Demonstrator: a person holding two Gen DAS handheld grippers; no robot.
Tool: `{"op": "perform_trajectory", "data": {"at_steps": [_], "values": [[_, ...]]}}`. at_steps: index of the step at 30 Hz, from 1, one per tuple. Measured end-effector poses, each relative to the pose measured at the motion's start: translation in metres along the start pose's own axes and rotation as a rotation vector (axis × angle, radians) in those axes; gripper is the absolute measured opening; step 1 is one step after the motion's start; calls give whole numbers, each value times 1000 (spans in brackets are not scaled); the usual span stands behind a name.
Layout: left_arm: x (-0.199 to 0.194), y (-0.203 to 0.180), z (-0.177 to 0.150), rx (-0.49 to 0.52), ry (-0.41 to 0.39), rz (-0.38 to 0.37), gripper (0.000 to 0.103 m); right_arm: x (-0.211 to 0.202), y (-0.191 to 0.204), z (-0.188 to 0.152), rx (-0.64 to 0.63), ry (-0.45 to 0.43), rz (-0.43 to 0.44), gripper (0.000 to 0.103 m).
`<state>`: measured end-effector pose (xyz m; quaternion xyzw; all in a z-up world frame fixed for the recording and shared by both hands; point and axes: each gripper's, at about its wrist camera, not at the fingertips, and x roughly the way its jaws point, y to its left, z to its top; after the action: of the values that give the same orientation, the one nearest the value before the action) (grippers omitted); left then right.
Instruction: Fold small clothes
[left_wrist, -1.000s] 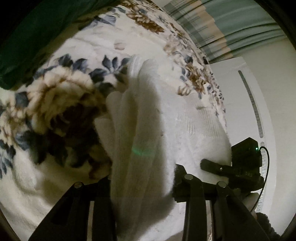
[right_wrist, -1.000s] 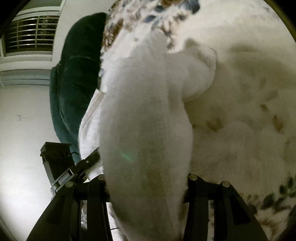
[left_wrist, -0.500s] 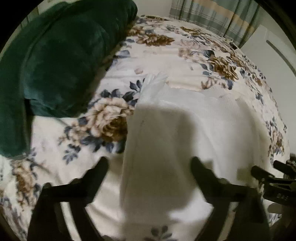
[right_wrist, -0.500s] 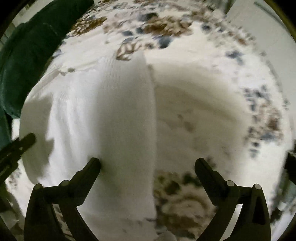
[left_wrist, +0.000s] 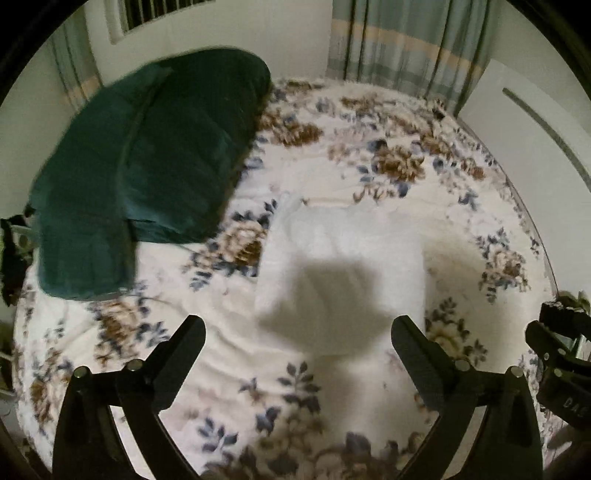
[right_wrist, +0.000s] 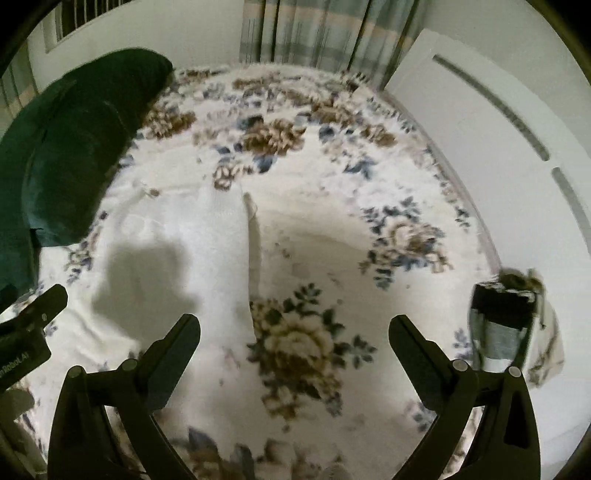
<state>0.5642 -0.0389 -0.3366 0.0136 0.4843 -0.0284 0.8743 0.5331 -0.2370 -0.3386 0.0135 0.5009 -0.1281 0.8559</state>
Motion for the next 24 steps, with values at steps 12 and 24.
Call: {"op": "perform_trajectory", "data": {"at_steps": [12,24], "values": [[-191,-7,-31,-9,-127,35,103,-226,-46,-40,6,-193,-2,103],[-317,-10,-64,0,-213,50,103,-391,-78,-85,8,-300,58,103]]}}
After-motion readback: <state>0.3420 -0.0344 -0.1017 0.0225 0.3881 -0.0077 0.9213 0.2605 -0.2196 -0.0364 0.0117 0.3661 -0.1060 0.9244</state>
